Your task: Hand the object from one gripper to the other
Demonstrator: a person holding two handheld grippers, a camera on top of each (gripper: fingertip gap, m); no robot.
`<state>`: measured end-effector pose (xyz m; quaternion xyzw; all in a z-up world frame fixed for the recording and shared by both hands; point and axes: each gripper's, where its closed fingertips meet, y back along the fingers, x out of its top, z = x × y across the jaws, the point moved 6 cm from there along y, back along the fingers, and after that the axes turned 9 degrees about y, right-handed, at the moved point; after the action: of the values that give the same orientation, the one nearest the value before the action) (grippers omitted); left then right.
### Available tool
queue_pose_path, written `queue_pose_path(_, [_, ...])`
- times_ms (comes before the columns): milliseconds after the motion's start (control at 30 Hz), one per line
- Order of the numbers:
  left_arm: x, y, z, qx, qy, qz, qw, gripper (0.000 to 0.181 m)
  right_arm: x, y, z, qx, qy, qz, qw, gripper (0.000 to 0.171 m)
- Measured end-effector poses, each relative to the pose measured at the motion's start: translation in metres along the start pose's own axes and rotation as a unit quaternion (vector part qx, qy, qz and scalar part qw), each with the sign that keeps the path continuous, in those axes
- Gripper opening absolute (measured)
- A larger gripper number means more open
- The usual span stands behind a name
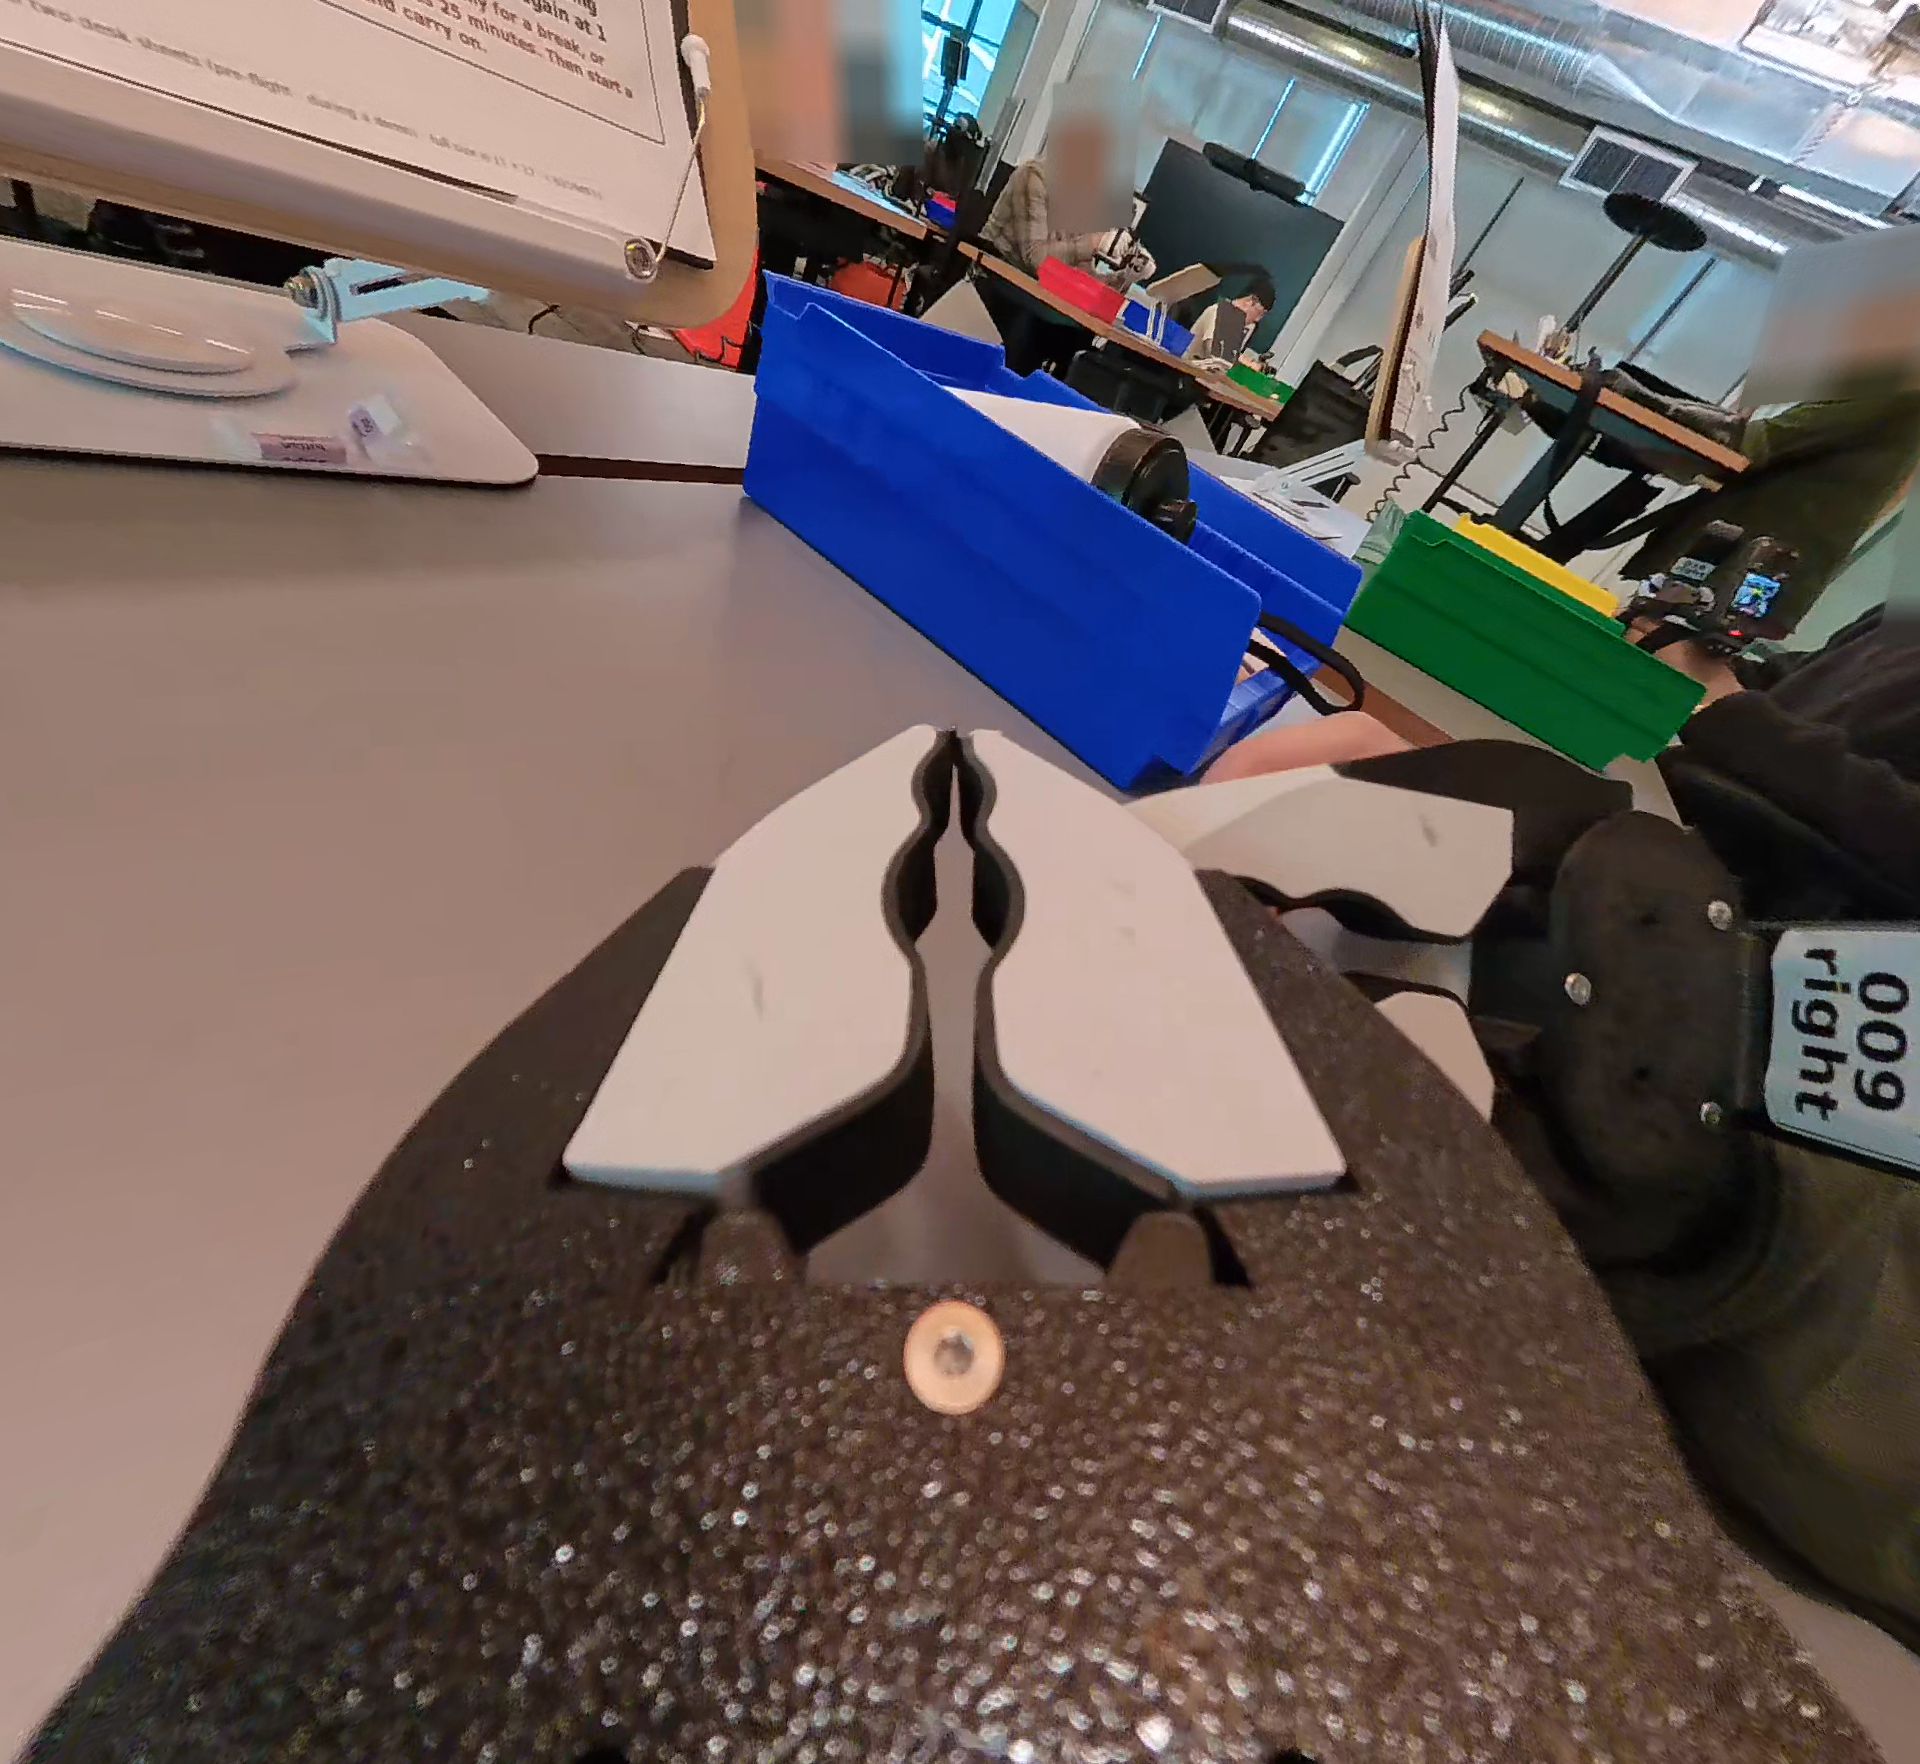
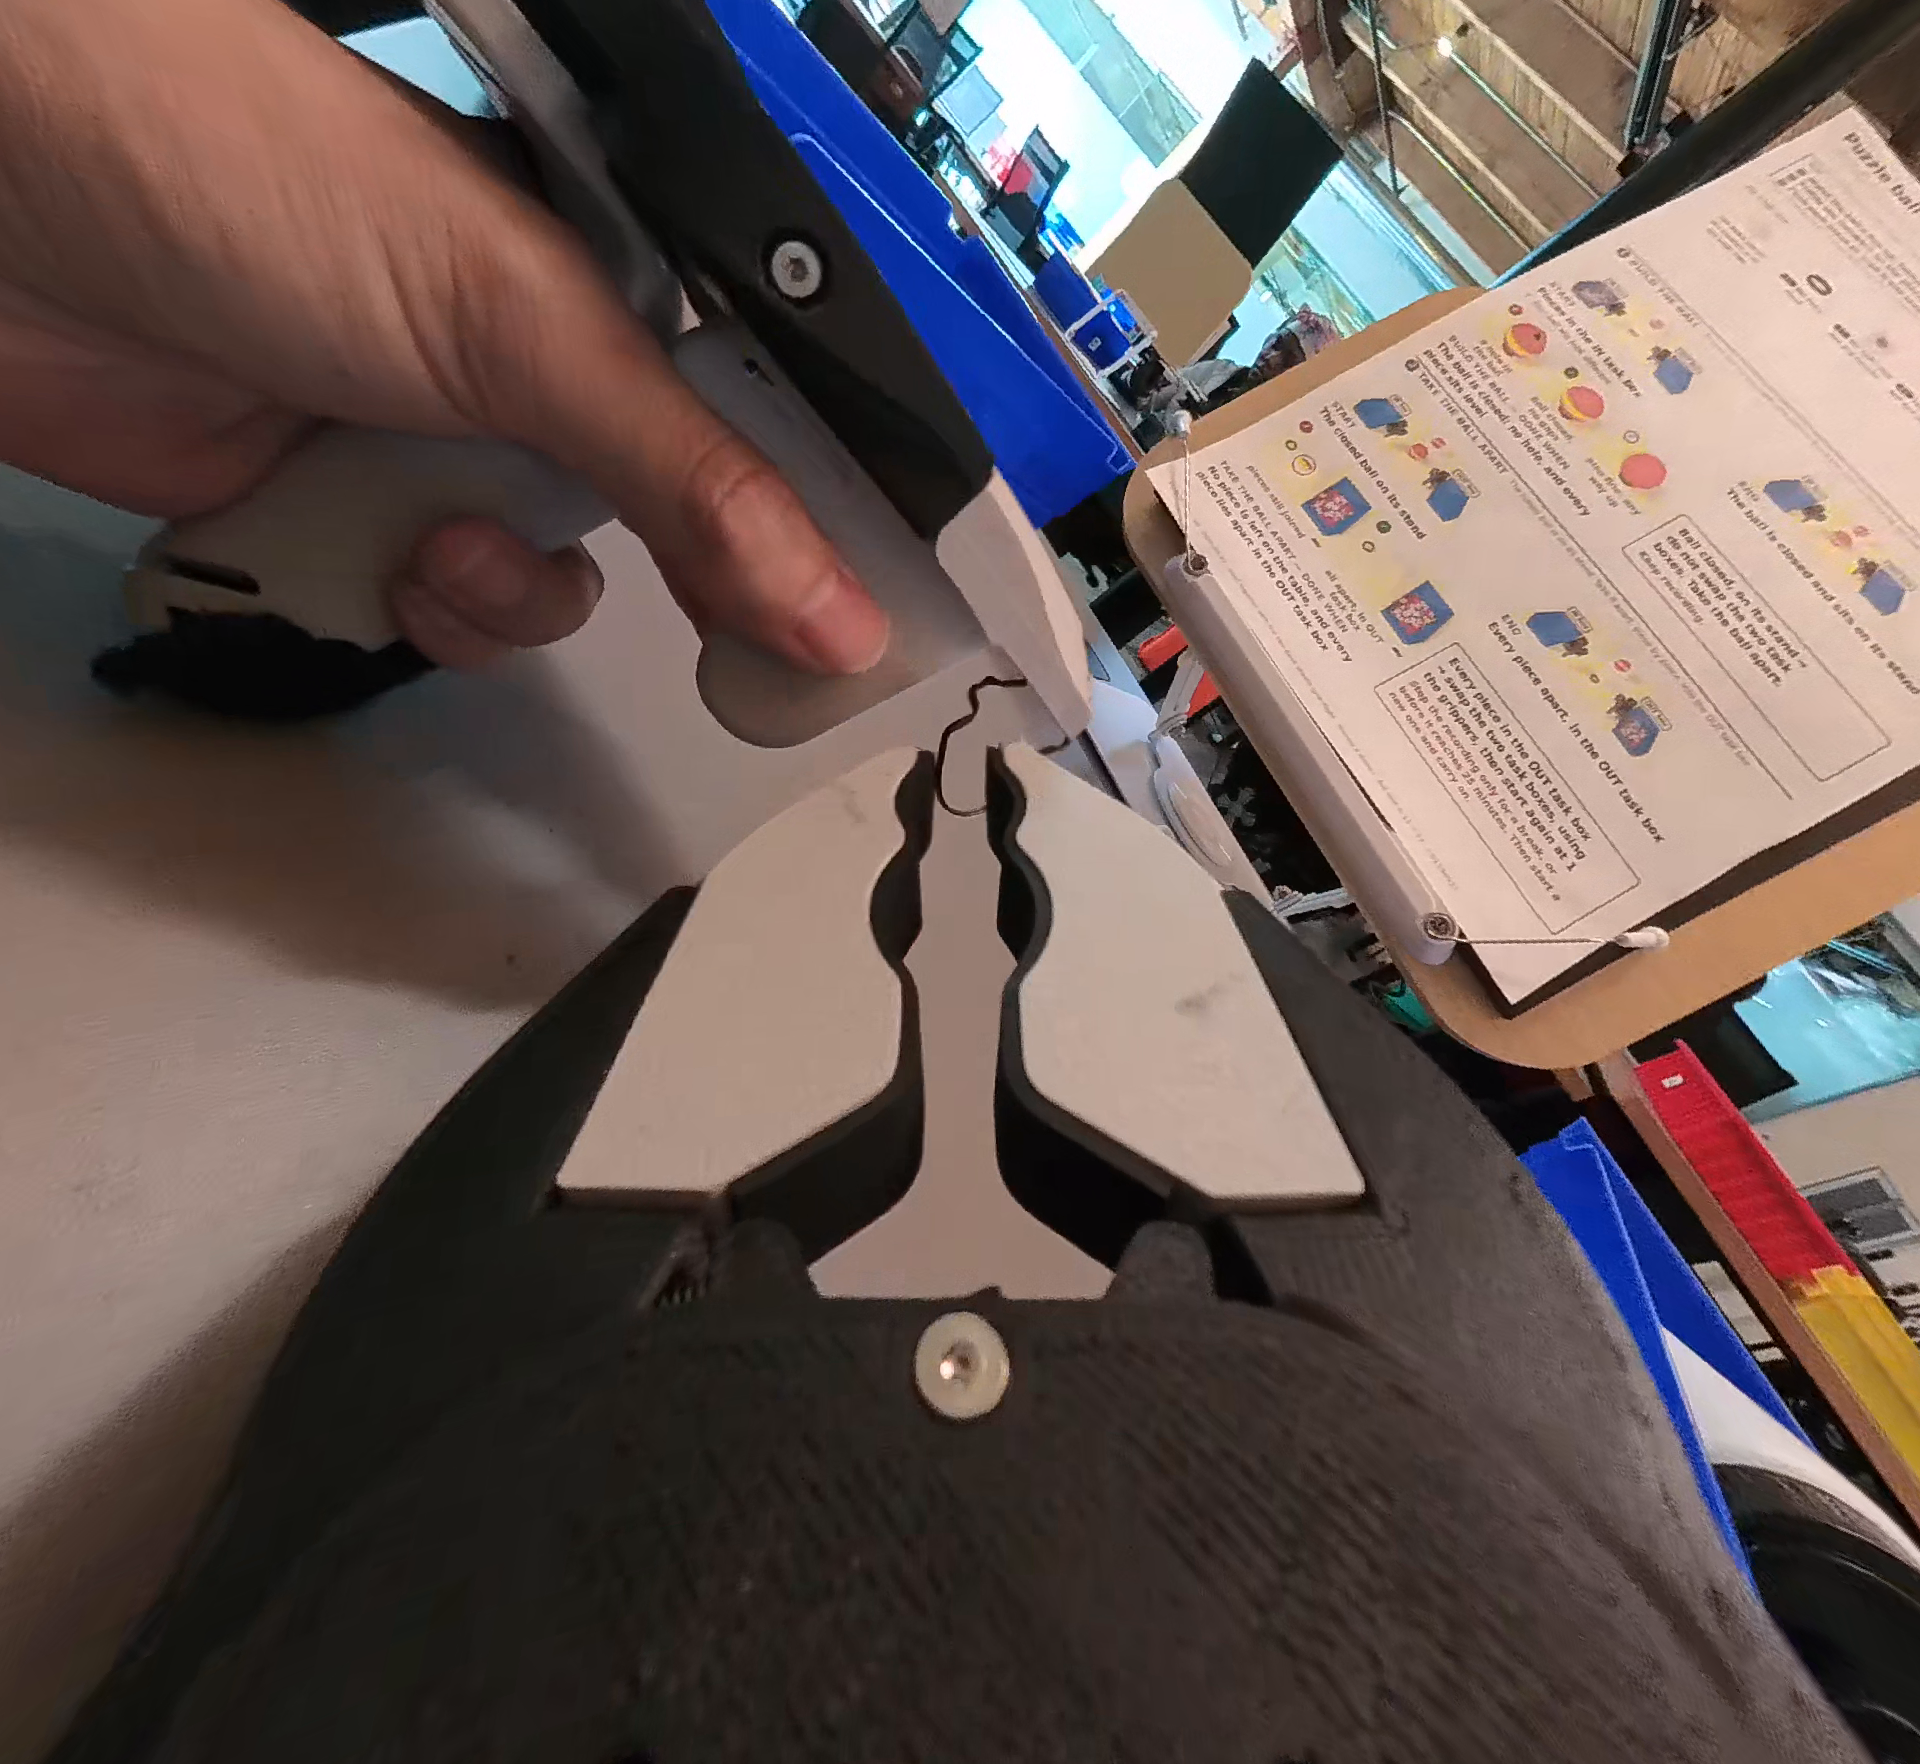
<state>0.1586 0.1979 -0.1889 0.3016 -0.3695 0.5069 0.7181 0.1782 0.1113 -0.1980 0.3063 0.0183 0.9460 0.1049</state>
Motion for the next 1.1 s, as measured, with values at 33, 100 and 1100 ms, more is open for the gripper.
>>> queue_pose_path(33, [0.000, 0.000, 0.000, 0.000, -0.001, 0.001, 1.000, 0.000, 0.001, 0.000, -0.001, 0.002, 0.002, 0.002, 1.000, 0.006])
queue_pose_path(100, [0.000, 0.000, 0.000, -0.002, -0.001, 0.003, 1.000, 0.000, 0.001, 0.000, -0.001, 0.005, 0.007, 0.000, 1.000, 0.001])
queue_pose_path(1100, [0.003, 0.023, 0.056, -0.429, 0.070, -0.031, 0.900, 0.007, 0.022, 0.052, 0.039, 0.253, -0.440, 0.420, 0.752, 0.001])
